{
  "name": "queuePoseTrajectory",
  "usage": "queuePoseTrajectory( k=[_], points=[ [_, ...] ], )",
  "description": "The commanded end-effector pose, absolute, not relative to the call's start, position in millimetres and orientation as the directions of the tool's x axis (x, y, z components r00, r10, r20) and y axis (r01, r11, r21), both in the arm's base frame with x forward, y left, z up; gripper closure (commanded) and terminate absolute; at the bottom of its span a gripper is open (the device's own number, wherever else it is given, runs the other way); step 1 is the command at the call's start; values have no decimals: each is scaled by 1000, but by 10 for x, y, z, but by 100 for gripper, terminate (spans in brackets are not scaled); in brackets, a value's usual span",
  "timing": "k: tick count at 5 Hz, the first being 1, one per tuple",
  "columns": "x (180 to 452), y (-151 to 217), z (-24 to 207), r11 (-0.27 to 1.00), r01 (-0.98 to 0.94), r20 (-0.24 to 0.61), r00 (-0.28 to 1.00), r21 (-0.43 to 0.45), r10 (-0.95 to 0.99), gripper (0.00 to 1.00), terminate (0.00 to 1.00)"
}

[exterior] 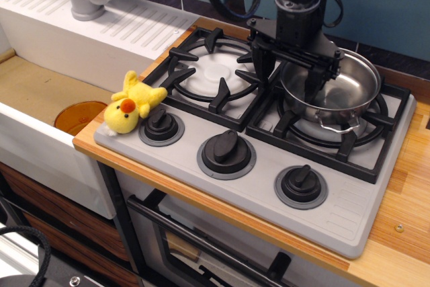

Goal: Put pan on stove and put stuffedduck in pan

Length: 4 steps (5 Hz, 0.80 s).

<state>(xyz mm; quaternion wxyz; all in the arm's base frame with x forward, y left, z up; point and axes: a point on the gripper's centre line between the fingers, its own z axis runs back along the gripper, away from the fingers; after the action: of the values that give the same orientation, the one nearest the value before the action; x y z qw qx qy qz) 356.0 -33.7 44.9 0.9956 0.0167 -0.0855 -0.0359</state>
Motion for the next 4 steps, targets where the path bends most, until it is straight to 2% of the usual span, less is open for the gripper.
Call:
queuePoseTrajectory(
  k=[1,3,4],
  points=[
    [3633,-324,466,998,64,197,978,26,-68,100,0],
    [3634,-354,458,997,75,192,978,31,-80,100,0],
    [3619,-383,556,995,92,170,981,43,-98,100,0]
  ],
)
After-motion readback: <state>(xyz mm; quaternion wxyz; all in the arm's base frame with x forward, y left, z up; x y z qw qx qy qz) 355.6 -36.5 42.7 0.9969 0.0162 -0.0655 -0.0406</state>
